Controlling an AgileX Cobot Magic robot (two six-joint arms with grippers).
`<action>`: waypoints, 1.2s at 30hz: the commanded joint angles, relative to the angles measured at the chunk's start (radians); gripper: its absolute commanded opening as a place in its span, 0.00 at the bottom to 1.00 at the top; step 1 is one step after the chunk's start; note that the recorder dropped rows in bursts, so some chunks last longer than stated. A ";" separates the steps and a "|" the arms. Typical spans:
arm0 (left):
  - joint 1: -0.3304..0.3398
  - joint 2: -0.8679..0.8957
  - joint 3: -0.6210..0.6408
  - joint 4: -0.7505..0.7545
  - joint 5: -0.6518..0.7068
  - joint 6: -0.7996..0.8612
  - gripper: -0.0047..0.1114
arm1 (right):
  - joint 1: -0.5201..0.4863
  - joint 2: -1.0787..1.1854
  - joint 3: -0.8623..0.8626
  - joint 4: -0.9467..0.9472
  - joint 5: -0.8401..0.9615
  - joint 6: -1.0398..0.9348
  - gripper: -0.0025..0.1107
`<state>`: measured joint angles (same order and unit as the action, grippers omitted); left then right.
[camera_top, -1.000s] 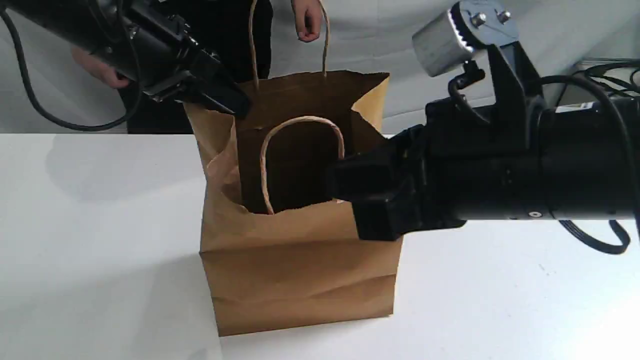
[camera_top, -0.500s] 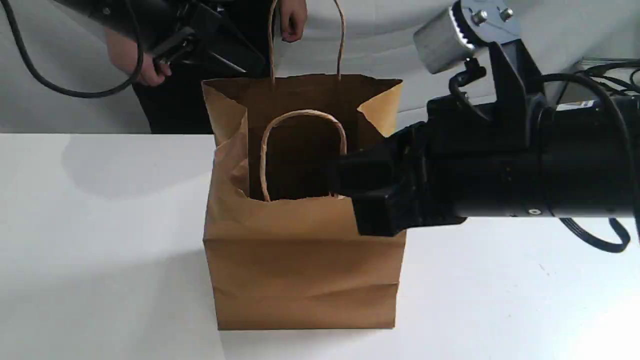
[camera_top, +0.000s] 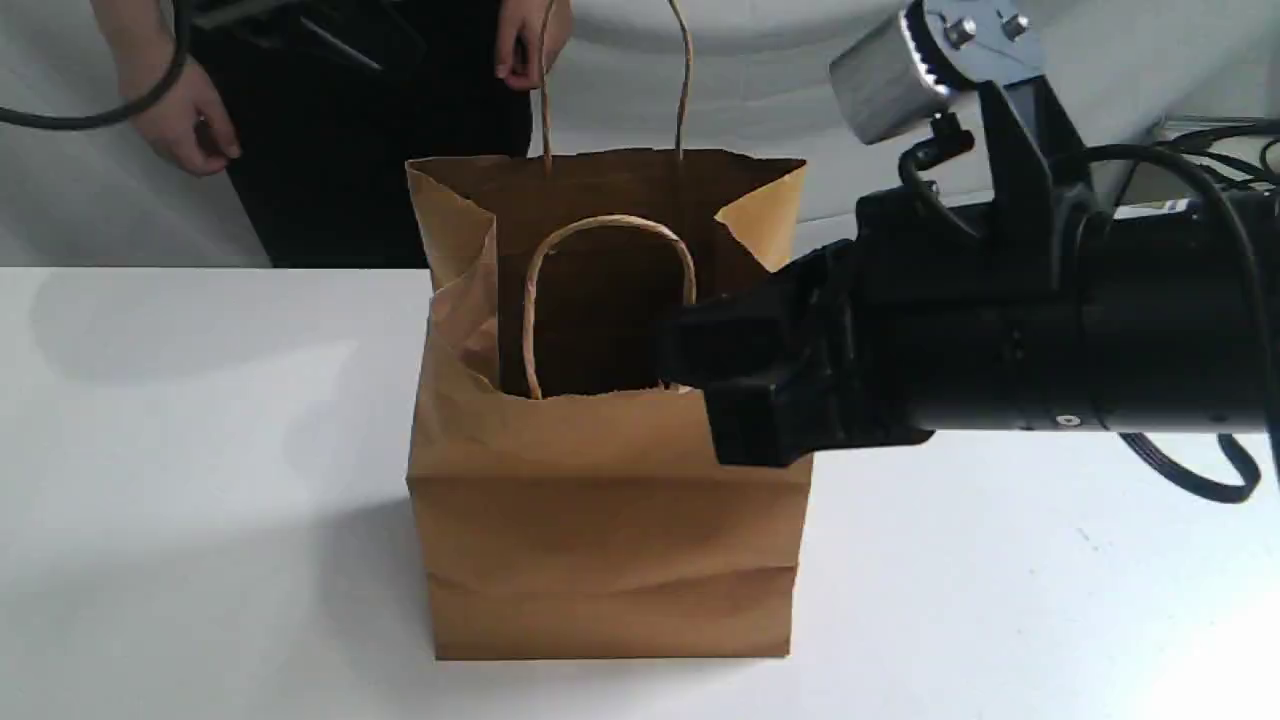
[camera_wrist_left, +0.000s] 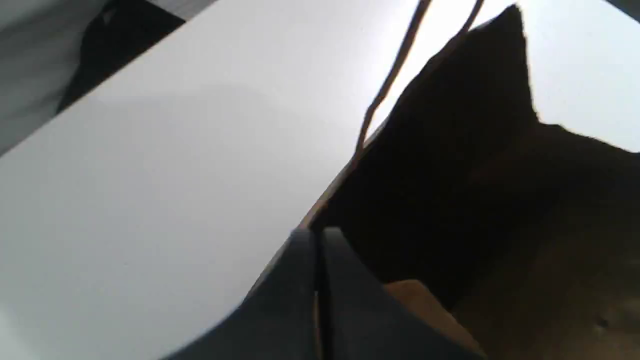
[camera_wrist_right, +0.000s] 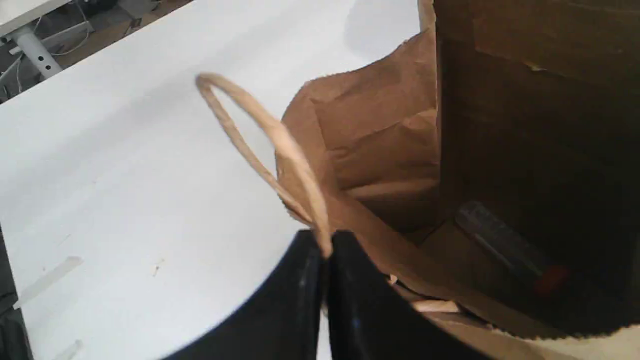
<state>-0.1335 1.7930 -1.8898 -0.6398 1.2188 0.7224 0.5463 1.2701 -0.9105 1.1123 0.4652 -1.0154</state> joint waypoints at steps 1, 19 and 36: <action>-0.006 -0.070 -0.005 -0.003 -0.017 -0.015 0.04 | 0.003 -0.007 0.007 -0.003 -0.015 0.002 0.02; -0.006 -0.115 0.031 0.005 -0.018 -0.019 0.04 | 0.003 -0.007 0.007 -0.003 -0.089 0.002 0.52; -0.006 -0.227 0.183 0.004 -0.212 0.035 0.04 | 0.003 -0.234 0.007 -0.152 -0.181 0.002 0.37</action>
<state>-0.1335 1.5968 -1.7268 -0.6325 1.0442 0.7414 0.5463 1.0631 -0.9105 1.0014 0.2917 -1.0154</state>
